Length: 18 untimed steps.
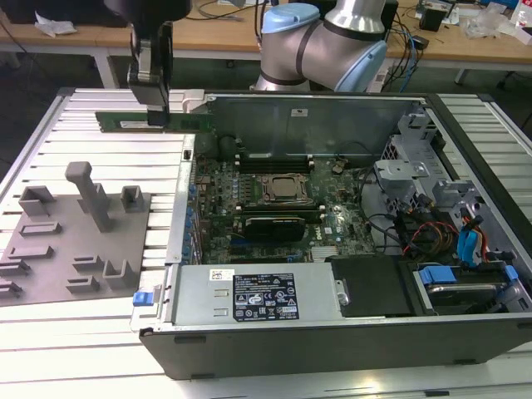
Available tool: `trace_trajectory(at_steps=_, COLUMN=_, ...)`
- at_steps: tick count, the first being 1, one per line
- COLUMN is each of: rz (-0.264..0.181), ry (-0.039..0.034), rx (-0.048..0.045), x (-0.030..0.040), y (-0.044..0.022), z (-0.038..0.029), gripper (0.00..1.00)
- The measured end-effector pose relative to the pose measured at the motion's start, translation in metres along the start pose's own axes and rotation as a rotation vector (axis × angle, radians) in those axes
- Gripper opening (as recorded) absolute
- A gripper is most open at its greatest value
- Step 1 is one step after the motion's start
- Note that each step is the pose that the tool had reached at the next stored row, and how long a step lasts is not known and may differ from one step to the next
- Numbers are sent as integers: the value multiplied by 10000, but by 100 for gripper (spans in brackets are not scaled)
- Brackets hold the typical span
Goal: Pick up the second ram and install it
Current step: 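Pick up the second ram and move it above second insertion slot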
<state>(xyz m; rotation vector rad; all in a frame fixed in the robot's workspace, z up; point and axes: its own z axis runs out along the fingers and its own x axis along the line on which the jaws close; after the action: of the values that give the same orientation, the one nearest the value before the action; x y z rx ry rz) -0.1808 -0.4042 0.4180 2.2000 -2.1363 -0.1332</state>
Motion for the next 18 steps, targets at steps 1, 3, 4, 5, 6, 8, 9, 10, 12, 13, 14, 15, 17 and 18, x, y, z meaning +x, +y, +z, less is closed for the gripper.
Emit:
trace_trajectory(at_steps=1, rz=0, ry=-19, rx=-14, x=-1, y=-18, z=2, gripper=13)
trace_trajectory(at_steps=3, rz=-29, ry=-297, rx=-39, x=0, y=-70, z=1, gripper=13)
trace_trajectory(at_steps=4, rz=-46, ry=-450, rx=-39, x=0, y=-80, z=0, gripper=13)
trace_trajectory(at_steps=5, rz=-54, ry=-531, rx=-41, x=1, y=-86, z=1, gripper=13)
trace_trajectory(at_steps=6, rz=-51, ry=-534, rx=-40, x=0, y=-87, z=2, gripper=13)
trace_trajectory(at_steps=8, rz=-42, ry=-536, rx=-40, x=0, y=-87, z=2, gripper=13)
trace_trajectory(at_steps=9, rz=-38, ry=-536, rx=-39, x=1, y=-87, z=2, gripper=13)
trace_trajectory(at_steps=10, rz=-35, ry=-536, rx=-40, x=1, y=-87, z=1, gripper=13)
trace_trajectory(at_steps=12, rz=-50, ry=-523, rx=381, x=0, y=-87, z=4, gripper=13)
trace_trajectory(at_steps=13, rz=-55, ry=-515, rx=557, x=1, y=-86, z=5, gripper=13)
trace_trajectory(at_steps=14, rz=-59, ry=-516, rx=597, x=0, y=-88, z=6, gripper=13)
trace_trajectory(at_steps=15, rz=-58, ry=-514, rx=610, x=1, y=-87, z=5, gripper=13)
trace_trajectory(at_steps=17, rz=-59, ry=-514, rx=625, x=1, y=-87, z=5, gripper=13)
trace_trajectory(at_steps=18, rz=-58, ry=-515, rx=626, x=1, y=-92, z=7, gripper=13)
